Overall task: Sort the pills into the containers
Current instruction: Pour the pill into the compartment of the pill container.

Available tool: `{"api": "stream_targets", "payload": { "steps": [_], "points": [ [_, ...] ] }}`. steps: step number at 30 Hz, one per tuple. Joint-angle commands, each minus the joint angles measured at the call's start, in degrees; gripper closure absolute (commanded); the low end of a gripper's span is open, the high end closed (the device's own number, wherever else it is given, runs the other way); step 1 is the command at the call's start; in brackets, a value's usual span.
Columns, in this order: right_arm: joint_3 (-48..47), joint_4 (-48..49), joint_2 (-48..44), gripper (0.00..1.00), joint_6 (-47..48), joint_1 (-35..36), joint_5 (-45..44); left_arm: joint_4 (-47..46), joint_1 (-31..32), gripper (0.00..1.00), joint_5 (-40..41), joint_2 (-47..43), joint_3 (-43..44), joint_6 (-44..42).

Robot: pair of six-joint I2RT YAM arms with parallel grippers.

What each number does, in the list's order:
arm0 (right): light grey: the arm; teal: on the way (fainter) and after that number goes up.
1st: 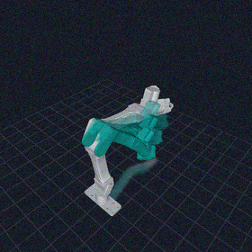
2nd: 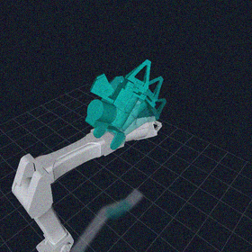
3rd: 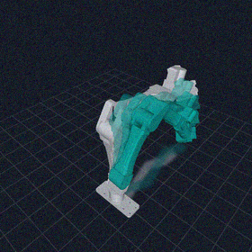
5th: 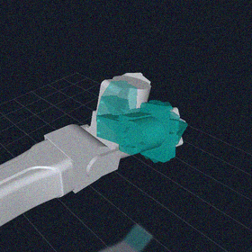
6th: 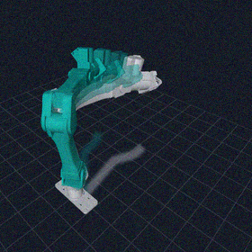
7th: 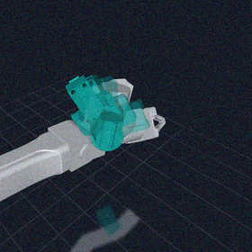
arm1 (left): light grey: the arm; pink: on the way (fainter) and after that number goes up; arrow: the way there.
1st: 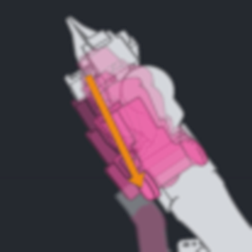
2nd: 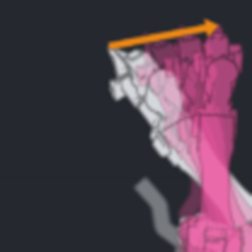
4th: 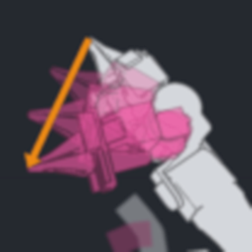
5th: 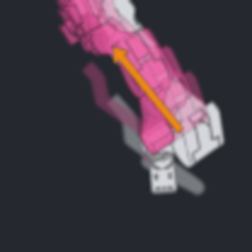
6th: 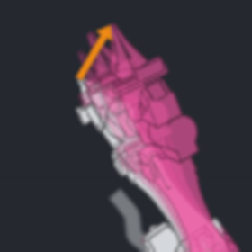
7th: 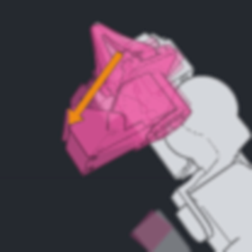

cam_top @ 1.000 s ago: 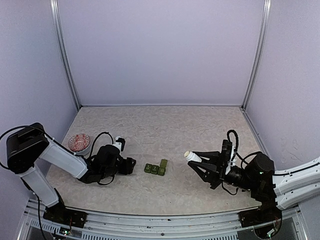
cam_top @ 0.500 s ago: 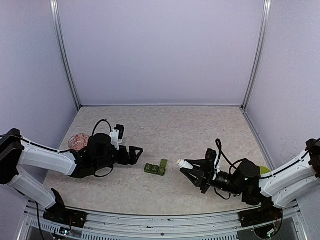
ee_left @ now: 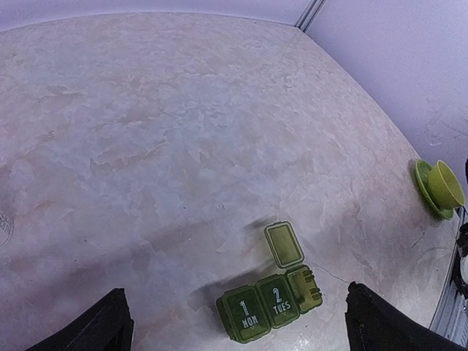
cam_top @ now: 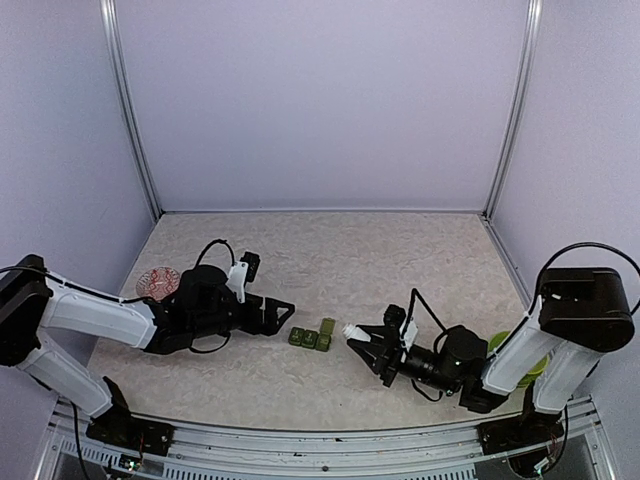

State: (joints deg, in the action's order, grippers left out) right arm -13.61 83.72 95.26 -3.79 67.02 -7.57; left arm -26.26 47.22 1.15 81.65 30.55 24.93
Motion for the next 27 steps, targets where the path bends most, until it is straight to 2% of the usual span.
{"api": "stream_targets", "payload": {
  "steps": [1,13,27],
  "points": [
    [-2.30,7.11,4.37,0.87,-2.00,-1.89,1.68,-4.10,-0.12,0.01,-3.76,2.45,1.28,-2.15],
    [-5.78,8.47,13.09,0.87,-4.74,-4.59,3.40,-13.20,-0.20,0.01,-7.70,8.05,-0.88,-3.57],
    [-9.29,4.67,18.85,0.86,-7.69,-5.67,6.48,-12.45,-0.12,0.01,-5.99,9.74,-0.34,-6.68]
  ]
}}
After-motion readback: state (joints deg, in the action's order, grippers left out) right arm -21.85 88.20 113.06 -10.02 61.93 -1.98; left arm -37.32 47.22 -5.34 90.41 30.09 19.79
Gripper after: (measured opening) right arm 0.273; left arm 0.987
